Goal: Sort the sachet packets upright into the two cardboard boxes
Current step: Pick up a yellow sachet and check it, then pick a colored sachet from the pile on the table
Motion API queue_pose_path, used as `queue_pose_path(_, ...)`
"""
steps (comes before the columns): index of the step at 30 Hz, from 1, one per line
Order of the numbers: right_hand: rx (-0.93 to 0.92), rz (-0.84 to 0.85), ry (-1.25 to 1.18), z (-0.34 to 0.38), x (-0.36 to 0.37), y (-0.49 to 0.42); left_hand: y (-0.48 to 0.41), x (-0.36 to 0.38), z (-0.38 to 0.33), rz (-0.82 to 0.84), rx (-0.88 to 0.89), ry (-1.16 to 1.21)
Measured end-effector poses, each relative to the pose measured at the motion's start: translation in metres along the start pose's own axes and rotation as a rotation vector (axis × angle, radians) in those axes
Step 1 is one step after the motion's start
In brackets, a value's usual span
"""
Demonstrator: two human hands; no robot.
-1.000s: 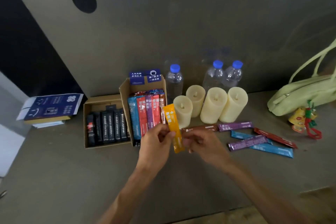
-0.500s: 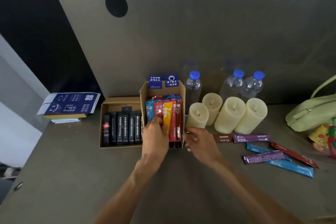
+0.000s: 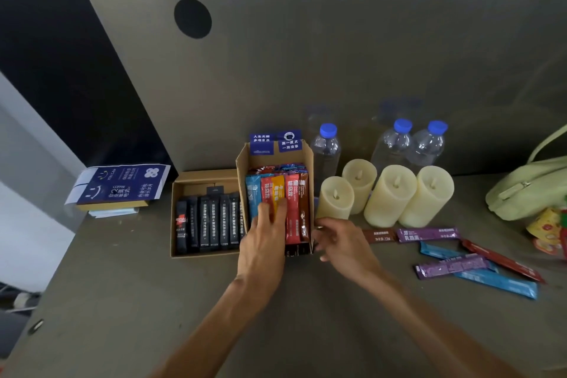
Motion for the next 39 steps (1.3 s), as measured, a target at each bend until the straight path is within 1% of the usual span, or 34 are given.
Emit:
queue_pose_path(5, -0.004, 0.004, 0.009, 0.001, 0.000, 0.000, -0.001, 0.000, 0.001, -0.004, 0.035, -0.084)
queue_pose_path(9, -0.009, 0.005, 0.016, 0.001, 0.000, 0.001, -0.003, 0.009, 0.007, 0.055, 0.045, -0.050)
queue_pose_path(16, -0.012, 0.005, 0.038, 0.003, 0.000, 0.001, -0.004, 0.011, 0.009, 0.094, 0.088, 0.042)
queue_pose_path(20, -0.005, 0.010, 0.052, 0.003, 0.000, 0.001, -0.003, 0.015, 0.011, 0.111, 0.074, 0.056)
queue_pose_path(25, -0.003, 0.010, 0.046, 0.005, 0.000, 0.003, -0.001, 0.015, 0.011, 0.087, 0.073, 0.080)
queue_pose_path(30, 0.009, -0.027, -0.024, -0.001, -0.006, 0.011, 0.007, 0.013, 0.010, 0.035, 0.098, 0.133)
queue_pose_path(33, 0.032, -0.031, -0.026, -0.015, -0.015, 0.021, 0.015, 0.008, -0.001, -0.045, 0.099, 0.171)
queue_pose_path(36, 0.081, -0.074, 0.012, -0.035, -0.031, 0.036, 0.025, 0.002, -0.031, -0.165, 0.237, 0.204)
queue_pose_path(37, 0.096, -0.096, 0.023, -0.042, -0.040, 0.041, 0.028, 0.004, -0.044, -0.185, 0.304, 0.218)
queue_pose_path(39, 0.122, -0.146, 0.048, -0.059, -0.060, 0.053, 0.029, 0.015, -0.070, -0.175, 0.409, 0.246)
Point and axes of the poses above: each hand's wrist, its own y-axis away from the middle knuckle, its own x-axis out of the palm, z = x × y, the point moved 6 cm from there along -y, towards the middle knuckle, and after that the axes turned 9 degrees about z, right-handed, at the moved point
